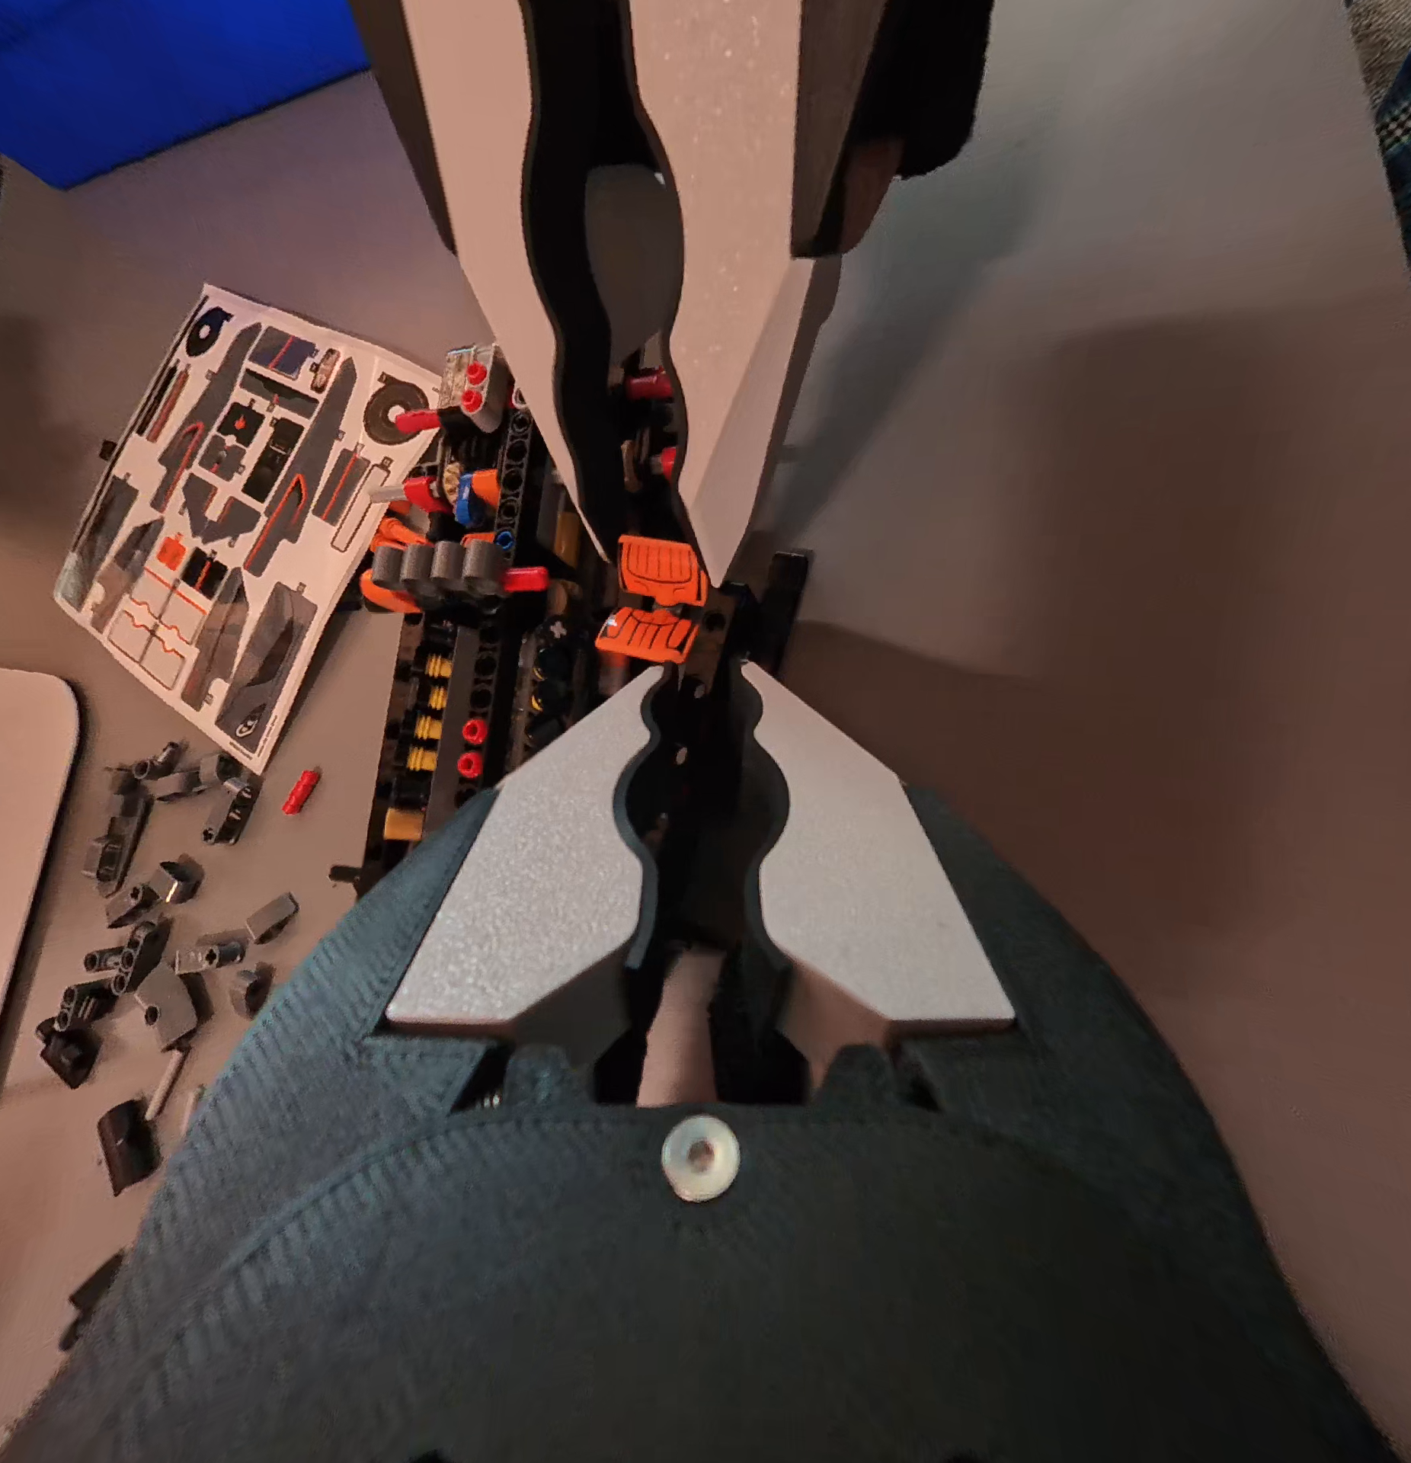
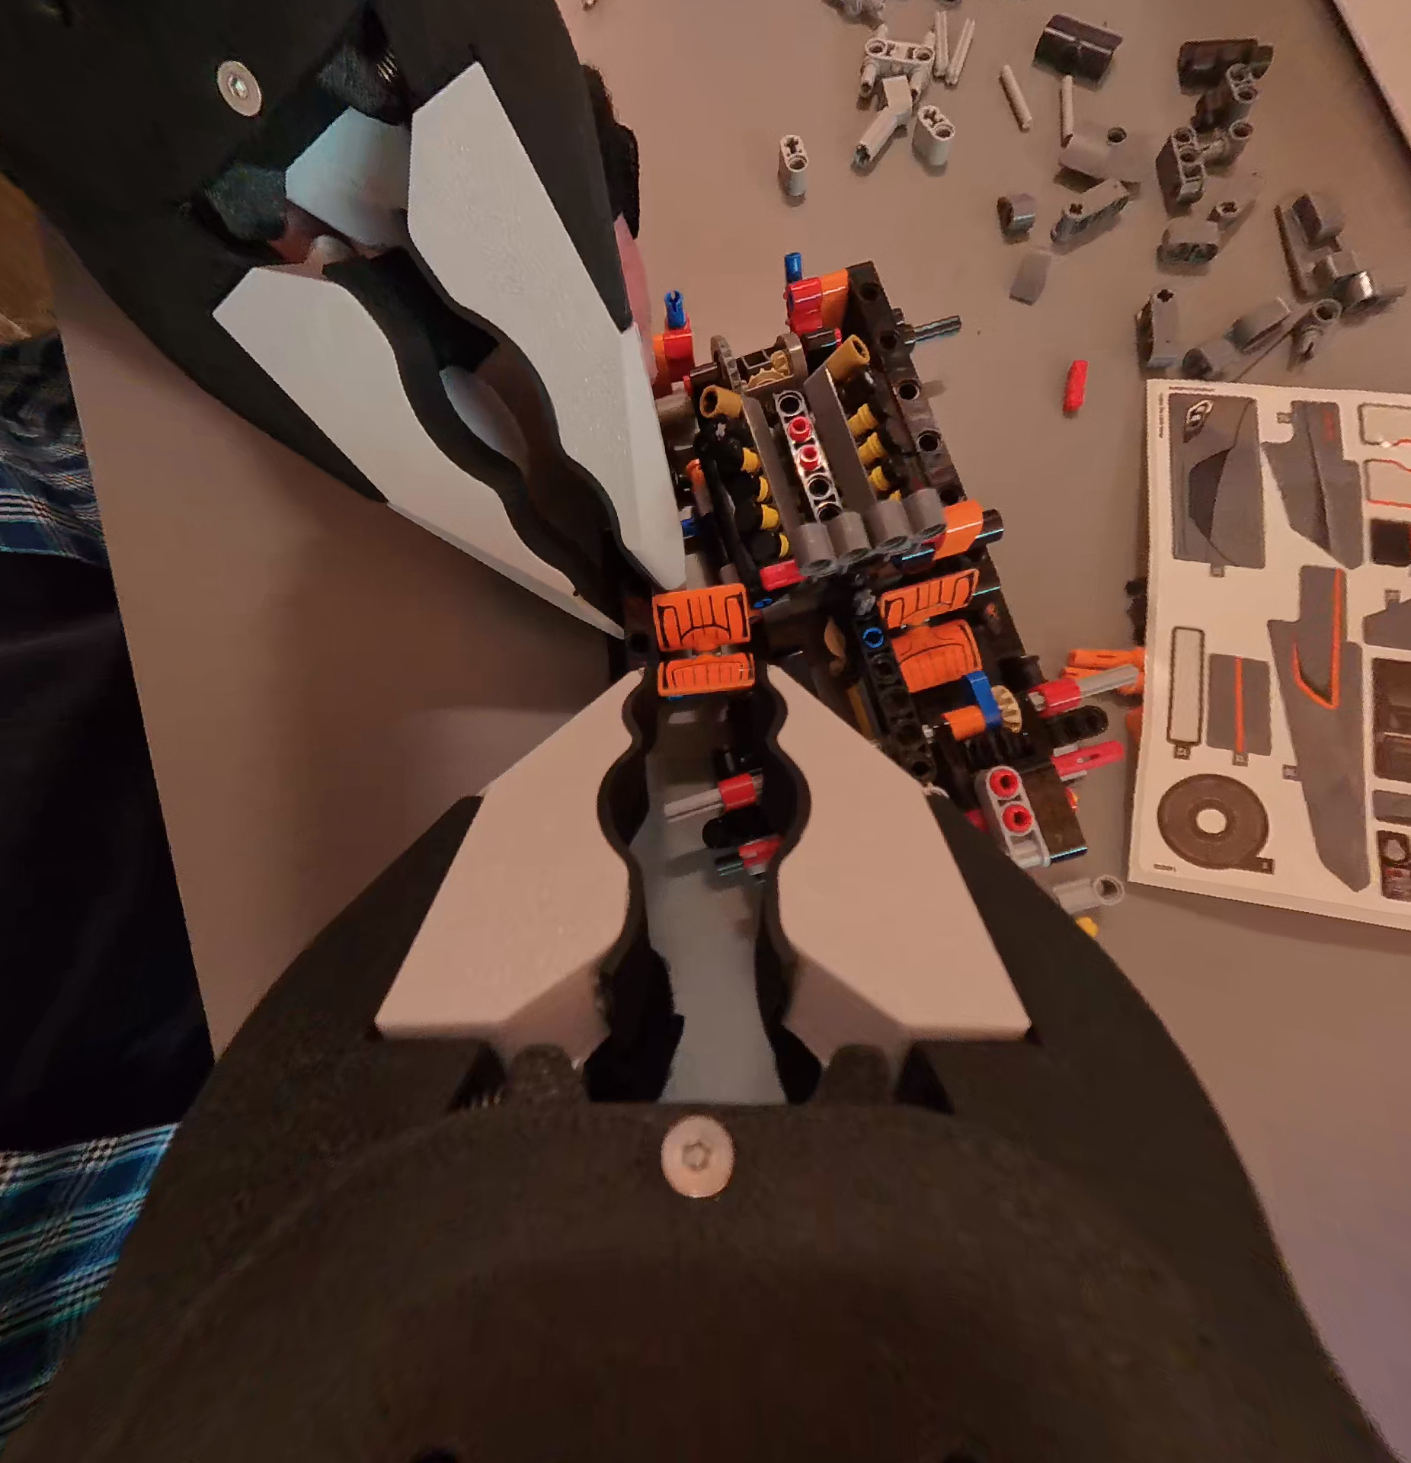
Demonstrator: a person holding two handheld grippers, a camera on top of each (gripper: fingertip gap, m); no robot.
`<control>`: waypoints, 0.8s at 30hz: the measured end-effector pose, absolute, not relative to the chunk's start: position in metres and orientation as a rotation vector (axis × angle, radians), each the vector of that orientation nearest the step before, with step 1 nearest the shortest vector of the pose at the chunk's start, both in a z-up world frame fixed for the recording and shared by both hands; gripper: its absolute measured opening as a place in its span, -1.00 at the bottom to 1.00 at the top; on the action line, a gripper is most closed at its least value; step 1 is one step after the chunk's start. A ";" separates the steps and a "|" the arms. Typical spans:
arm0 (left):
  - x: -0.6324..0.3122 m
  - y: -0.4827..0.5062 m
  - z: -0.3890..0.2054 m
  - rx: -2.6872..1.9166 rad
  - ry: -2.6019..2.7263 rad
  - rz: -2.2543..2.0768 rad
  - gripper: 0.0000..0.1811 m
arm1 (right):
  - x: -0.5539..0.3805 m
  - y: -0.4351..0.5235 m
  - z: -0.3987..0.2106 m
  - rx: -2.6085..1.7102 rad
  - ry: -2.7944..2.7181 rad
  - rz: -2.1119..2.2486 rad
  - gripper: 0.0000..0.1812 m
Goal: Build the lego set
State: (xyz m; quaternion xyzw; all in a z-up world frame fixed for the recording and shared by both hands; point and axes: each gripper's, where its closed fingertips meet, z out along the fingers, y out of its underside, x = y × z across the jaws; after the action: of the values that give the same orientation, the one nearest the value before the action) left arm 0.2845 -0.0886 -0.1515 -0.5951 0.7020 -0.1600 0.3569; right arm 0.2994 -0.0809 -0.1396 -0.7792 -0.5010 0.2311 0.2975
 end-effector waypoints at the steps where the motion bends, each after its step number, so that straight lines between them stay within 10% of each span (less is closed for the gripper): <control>1: 0.284 -0.089 -0.152 -1.530 1.815 -0.404 -0.87 | 0.299 -0.081 -0.139 -2.060 -1.339 0.589 -0.76; 24: 0.285 -0.096 -0.153 -1.571 1.815 -0.464 -0.88 | 0.302 -0.085 -0.136 -2.011 -1.237 0.412 -0.73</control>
State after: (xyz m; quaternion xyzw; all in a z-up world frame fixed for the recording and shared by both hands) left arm 0.2852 -0.0962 -0.1531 -0.6041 0.6976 -0.1785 0.3413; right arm 0.3023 -0.0846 -0.1356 -0.7814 -0.4808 0.1601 0.3641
